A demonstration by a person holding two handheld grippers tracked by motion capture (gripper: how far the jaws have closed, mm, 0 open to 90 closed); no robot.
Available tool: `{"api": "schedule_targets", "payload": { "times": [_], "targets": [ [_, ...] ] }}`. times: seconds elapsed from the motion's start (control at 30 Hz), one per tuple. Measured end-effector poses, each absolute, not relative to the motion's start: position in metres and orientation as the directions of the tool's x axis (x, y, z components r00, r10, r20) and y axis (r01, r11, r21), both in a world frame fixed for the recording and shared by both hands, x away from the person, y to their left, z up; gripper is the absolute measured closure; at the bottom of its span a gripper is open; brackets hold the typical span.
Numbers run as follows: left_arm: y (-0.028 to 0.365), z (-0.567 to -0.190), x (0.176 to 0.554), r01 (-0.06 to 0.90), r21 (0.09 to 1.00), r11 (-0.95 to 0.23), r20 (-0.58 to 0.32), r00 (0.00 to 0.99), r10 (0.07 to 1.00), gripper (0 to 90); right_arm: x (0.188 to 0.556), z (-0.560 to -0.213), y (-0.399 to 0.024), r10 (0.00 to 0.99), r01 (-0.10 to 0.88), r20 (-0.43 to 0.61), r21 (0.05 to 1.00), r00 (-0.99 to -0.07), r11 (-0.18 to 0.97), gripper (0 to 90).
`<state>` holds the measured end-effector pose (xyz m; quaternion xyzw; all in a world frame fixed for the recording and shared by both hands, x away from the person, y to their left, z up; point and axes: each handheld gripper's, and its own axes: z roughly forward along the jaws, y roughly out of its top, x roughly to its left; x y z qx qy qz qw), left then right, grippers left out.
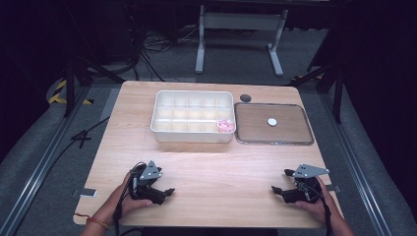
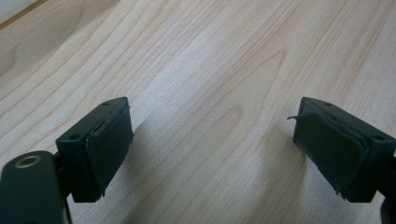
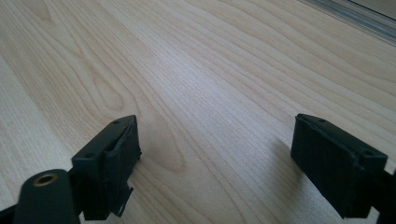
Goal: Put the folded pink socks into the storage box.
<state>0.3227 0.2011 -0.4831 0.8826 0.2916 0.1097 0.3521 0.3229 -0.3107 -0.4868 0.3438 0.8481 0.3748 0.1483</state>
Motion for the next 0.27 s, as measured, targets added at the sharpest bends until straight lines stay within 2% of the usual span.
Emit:
{"api": "schedule_targets", "payload": {
  "times": [0.27],
  "targets": [
    [0.2011, -0.483, 0.3228, 0.438, 0.684, -0.583, -0.011, 0.806, 0.592, 12.1, 0.3228, -0.4868, -0.3108, 0.695, 0.474, 0.009, 0.738, -0.719, 0.481, 15.9]
  ]
}}
